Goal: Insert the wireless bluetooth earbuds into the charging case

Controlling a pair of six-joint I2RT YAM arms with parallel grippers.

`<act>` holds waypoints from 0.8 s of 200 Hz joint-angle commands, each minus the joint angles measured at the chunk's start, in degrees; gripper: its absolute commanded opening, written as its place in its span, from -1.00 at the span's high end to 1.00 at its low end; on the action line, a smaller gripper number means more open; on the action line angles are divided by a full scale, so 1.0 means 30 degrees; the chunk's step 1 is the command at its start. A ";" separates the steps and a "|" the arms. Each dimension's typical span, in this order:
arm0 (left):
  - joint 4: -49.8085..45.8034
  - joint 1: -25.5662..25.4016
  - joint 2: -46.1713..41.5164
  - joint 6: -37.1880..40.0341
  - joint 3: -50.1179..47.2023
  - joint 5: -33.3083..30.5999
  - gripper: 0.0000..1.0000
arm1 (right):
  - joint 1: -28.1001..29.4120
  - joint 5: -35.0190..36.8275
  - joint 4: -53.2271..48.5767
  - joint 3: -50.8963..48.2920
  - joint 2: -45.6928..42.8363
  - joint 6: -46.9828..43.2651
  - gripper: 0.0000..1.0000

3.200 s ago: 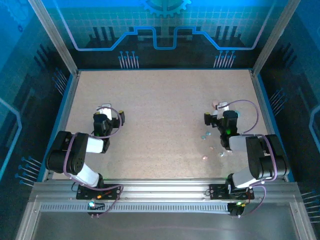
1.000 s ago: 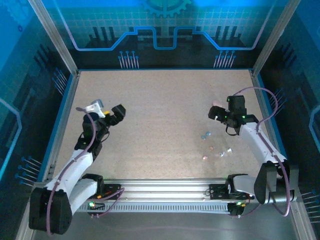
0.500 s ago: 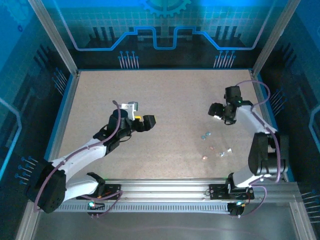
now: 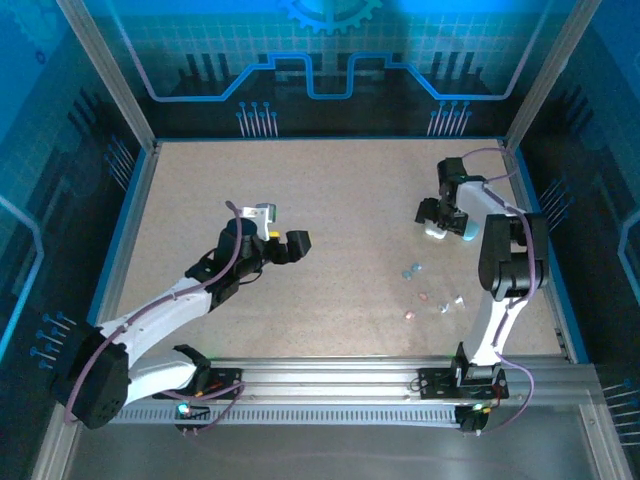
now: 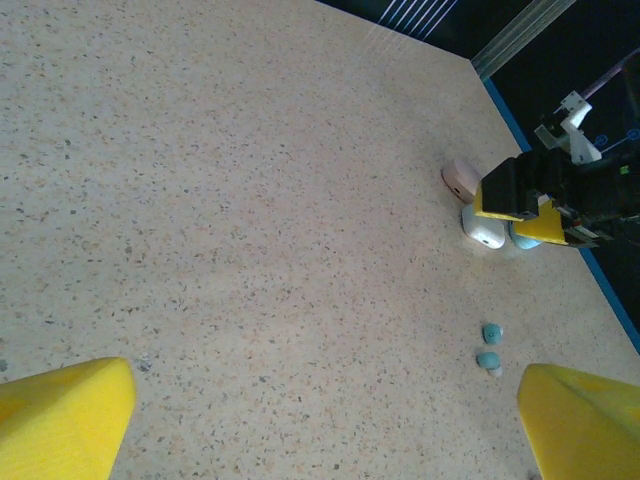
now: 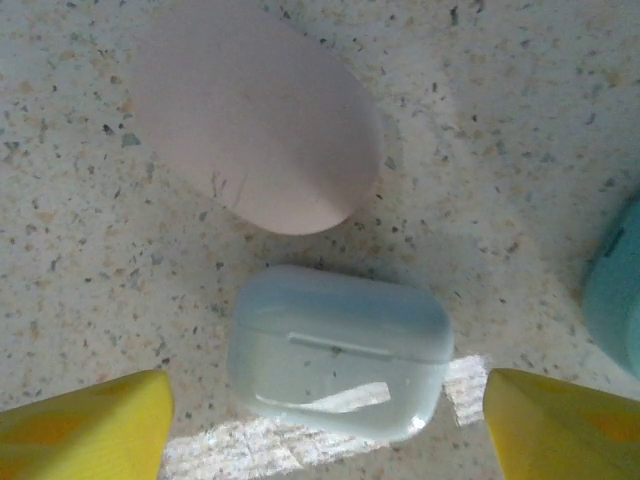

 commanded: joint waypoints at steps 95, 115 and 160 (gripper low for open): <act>-0.1004 -0.0130 -0.0822 0.0602 0.0503 -0.0768 -0.98 | -0.0112 -0.0340 -0.1221 0.1431 0.1993 0.0309 -0.46; -0.1030 -0.0127 -0.0834 0.0550 0.0529 -0.0739 -0.98 | -0.0112 -0.0414 -0.1263 0.1559 0.2255 0.0189 -0.40; -0.1121 -0.0130 -0.0845 0.0463 0.0511 -0.0884 -0.98 | -0.0049 -0.1217 -0.0922 0.1353 0.2266 -0.0302 -0.25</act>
